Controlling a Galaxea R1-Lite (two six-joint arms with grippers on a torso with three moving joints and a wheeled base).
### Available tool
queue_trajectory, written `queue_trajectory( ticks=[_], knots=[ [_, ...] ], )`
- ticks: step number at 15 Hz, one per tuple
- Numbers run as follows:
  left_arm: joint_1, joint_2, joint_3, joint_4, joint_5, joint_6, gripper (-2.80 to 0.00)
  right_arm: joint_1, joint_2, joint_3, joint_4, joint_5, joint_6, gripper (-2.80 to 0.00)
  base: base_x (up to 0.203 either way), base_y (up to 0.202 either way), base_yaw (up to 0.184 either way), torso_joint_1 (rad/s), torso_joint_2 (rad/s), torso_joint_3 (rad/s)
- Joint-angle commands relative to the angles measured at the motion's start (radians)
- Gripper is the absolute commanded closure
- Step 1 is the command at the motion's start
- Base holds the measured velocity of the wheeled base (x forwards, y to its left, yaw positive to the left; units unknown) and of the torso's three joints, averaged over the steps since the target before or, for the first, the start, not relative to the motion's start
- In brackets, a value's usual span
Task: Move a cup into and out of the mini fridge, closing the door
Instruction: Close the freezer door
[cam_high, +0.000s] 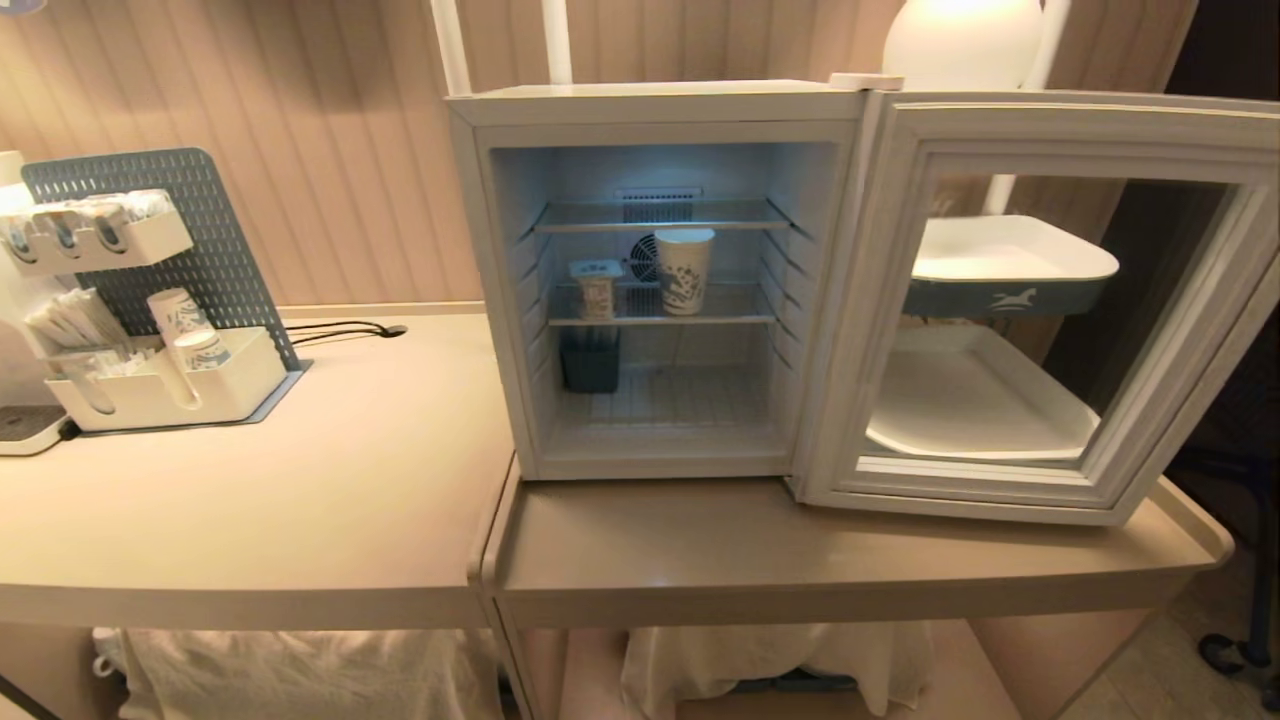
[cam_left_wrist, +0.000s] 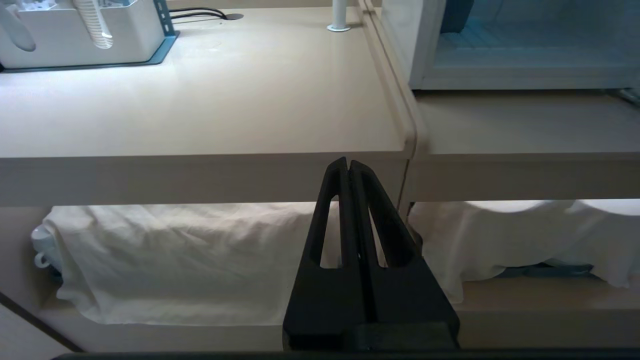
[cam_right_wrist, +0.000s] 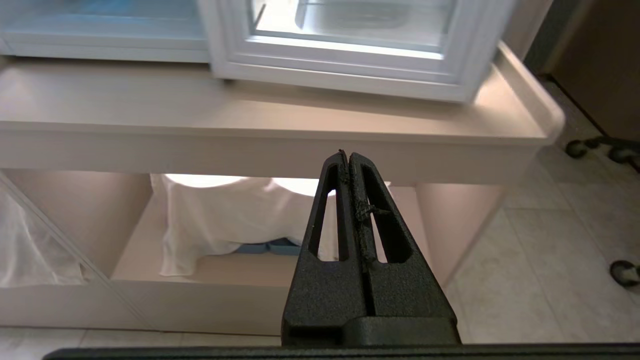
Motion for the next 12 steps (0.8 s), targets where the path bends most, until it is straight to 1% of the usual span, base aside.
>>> queue_trajectory(
  ticks=[1,12],
  knots=[
    [0.000,0.000,0.001,-0.001,0.000,0.000,0.00,0.000,0.002,0.000,0.001,0.000,-0.001,0.00,0.000,-0.196,0.000,0.002,0.00,0.004],
    [0.000,0.000,0.003,-0.006,0.000,-0.011,0.00,0.000,0.002,0.000,0.001,0.000,-0.001,0.00,0.000,-0.195,-0.001,0.002,0.00,0.004]
  ],
)
